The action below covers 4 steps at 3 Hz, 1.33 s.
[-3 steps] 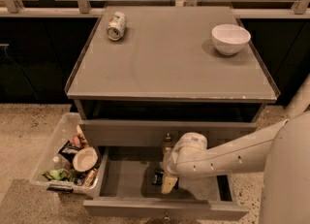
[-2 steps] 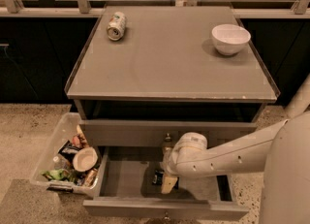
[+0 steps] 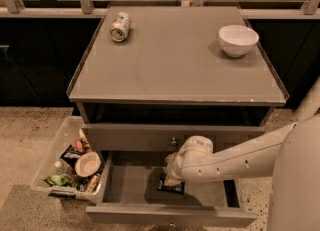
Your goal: Pick rxbar blueberry from middle drawer and place on counter
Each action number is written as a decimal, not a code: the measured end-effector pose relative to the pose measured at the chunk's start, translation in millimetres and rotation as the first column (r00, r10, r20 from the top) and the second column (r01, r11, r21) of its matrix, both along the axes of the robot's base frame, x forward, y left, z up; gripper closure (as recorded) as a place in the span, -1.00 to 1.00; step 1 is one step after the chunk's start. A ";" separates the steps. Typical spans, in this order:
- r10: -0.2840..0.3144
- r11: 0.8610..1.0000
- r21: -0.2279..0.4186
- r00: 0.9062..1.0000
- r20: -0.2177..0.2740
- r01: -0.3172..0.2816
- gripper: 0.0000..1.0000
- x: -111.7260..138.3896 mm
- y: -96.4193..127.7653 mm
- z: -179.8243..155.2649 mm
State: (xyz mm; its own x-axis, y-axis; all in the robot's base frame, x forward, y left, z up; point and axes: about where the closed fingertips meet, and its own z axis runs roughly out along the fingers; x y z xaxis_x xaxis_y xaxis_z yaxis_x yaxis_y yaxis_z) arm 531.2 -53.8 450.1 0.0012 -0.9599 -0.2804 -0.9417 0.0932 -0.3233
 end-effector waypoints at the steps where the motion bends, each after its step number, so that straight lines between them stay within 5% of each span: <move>1: 0.000 1.000 0.000 1.000 0.000 0.000 0.27 0.0 0.0 0.0; 2: 0.000 1.000 0.000 1.000 0.000 0.000 0.20 0.0 0.0 0.0; 4: 0.000 1.000 0.000 1.000 0.000 0.000 -0.74 0.0 0.0 0.0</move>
Offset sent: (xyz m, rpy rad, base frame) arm 0.0000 0.0000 0.0000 0.0000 0.0000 0.0000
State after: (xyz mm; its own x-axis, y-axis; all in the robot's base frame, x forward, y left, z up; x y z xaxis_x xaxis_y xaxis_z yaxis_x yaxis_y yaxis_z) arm 531.2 -53.8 450.1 0.0013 -0.9599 -0.2805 -0.9417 0.0932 -0.3232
